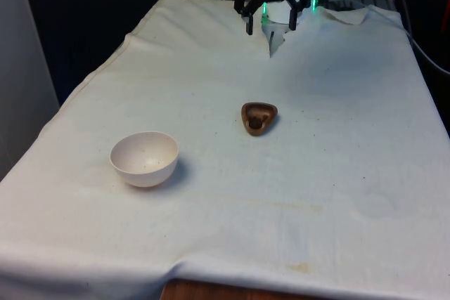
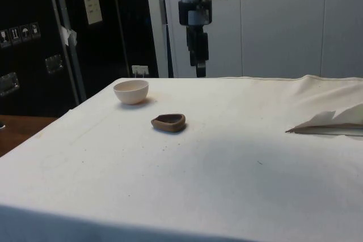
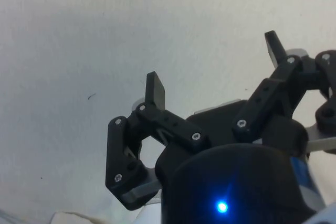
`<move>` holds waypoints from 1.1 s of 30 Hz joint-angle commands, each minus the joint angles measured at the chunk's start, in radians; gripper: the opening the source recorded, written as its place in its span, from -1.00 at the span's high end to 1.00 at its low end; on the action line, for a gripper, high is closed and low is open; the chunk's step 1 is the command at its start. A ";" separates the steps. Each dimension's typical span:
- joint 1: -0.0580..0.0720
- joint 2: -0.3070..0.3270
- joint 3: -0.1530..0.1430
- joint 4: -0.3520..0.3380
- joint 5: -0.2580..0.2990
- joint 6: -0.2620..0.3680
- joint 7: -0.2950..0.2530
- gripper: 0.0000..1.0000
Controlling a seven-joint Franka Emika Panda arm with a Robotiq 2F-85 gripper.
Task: Pour the coffee beans from the cup into the bowl.
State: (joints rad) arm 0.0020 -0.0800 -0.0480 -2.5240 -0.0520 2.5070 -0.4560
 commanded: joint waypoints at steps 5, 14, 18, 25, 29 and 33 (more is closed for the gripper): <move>-0.001 0.014 -0.009 -0.015 0.001 0.046 -0.056 -1.00; 0.000 0.018 -0.016 -0.023 0.002 0.063 -0.111 -1.00; 0.000 0.022 -0.017 -0.024 0.001 0.068 -0.143 -1.00; 0.000 0.037 -0.016 -0.022 0.000 0.081 -0.184 -1.00; 0.000 0.045 -0.016 -0.021 -0.002 0.088 -0.209 -1.00; 0.000 0.053 -0.016 -0.020 -0.004 0.095 -0.237 -1.00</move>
State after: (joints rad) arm 0.0010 -0.0320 -0.0640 -2.5430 -0.0520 2.5860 -0.6870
